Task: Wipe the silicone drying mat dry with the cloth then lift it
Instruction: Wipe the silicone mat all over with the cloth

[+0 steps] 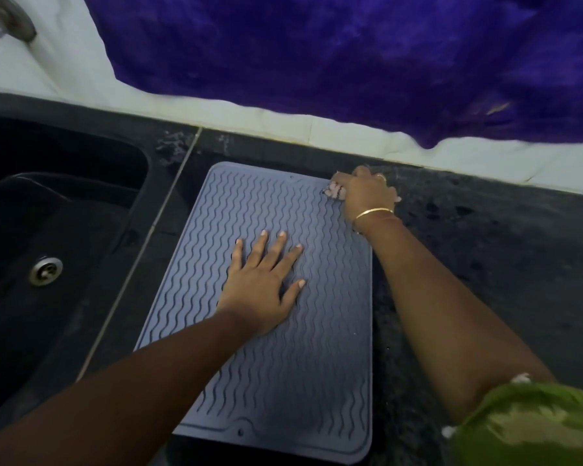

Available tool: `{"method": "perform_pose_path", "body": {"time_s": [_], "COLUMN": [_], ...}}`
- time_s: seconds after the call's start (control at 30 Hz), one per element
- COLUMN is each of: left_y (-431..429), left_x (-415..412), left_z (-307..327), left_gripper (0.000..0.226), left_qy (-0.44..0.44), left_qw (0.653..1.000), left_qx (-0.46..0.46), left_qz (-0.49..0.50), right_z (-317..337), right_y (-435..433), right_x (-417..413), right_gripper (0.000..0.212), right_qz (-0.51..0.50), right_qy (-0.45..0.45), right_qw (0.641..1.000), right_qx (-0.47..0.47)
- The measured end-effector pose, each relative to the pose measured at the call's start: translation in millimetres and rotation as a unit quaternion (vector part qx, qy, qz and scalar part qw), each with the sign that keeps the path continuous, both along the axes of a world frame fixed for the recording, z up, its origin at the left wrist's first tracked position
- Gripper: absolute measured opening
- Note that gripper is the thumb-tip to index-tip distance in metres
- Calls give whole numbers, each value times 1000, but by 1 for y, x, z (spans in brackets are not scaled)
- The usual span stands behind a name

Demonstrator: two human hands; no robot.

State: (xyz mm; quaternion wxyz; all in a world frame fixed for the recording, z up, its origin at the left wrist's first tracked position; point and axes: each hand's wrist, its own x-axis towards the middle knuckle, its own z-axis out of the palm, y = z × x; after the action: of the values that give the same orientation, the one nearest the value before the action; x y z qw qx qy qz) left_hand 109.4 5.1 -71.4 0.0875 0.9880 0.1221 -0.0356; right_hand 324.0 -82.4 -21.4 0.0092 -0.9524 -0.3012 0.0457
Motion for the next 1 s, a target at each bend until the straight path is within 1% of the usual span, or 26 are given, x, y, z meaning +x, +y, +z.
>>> {"method": "perform_pose_path", "body": {"time_s": [0.07, 0.13, 0.23, 0.3, 0.37, 0.4, 0.47, 0.53, 0.63, 0.7, 0.77, 0.9, 0.93, 1.0], "left_y": [0, -1, -1, -1, 0, 0, 1, 2, 2, 1, 0, 0, 0, 0], "left_x": [0, 0, -1, -1, -1, -1, -1, -1, -2, -1, -1, -2, -2, -1], "left_z": [-1, -2, -3, -4, -3, -3, -4, -4, -4, -5, -5, -5, -5, -5], "left_gripper": [65, 65, 64, 64, 64, 64, 63, 64, 64, 63, 64, 65, 65, 65], "left_qy": [-5, -13, -19, -22, -22, -21, -17, -19, -22, -21, -23, -29, -29, -26], "left_qw": [1000, 1000, 1000, 1000, 1000, 1000, 1000, 1000, 1000, 1000, 1000, 1000, 1000, 1000], "left_qx": [-2, -3, -2, -3, -7, -7, -6, -8, -4, 0, 1, -2, -2, 0], "left_qz": [0, 2, -1, -3, -3, -3, -6, -7, -7, -4, 1, -6, -7, -8], "right_z": [3, 1, -8, -11, -10, -10, -10, -6, -1, 1, -2, -7, -8, -8], "right_y": [-5, -17, -41, -51, -48, -41, -22, -4, 7, -2, -20, -62, -67, -68], "right_x": [-23, -62, -124, -137, -111, -90, -44, -4, 13, -11, -59, -164, -174, -165], "right_gripper": [52, 48, 43, 41, 38, 37, 38, 40, 40, 37, 35, 40, 40, 35], "right_qz": [23, 34, 26, 7, -7, -16, -44, -71, -74, -59, -44, -28, -36, -41], "right_qy": [7, 7, -4, -1, 13, 9, -7, -3, 20, 24, 20, -14, -13, 3], "right_qw": [1000, 999, 999, 998, 995, 995, 997, 995, 996, 997, 998, 998, 998, 996], "right_qx": [-9, 1, 29, 61, 98, 97, 69, 65, 47, 44, 40, 52, 53, 76]}}
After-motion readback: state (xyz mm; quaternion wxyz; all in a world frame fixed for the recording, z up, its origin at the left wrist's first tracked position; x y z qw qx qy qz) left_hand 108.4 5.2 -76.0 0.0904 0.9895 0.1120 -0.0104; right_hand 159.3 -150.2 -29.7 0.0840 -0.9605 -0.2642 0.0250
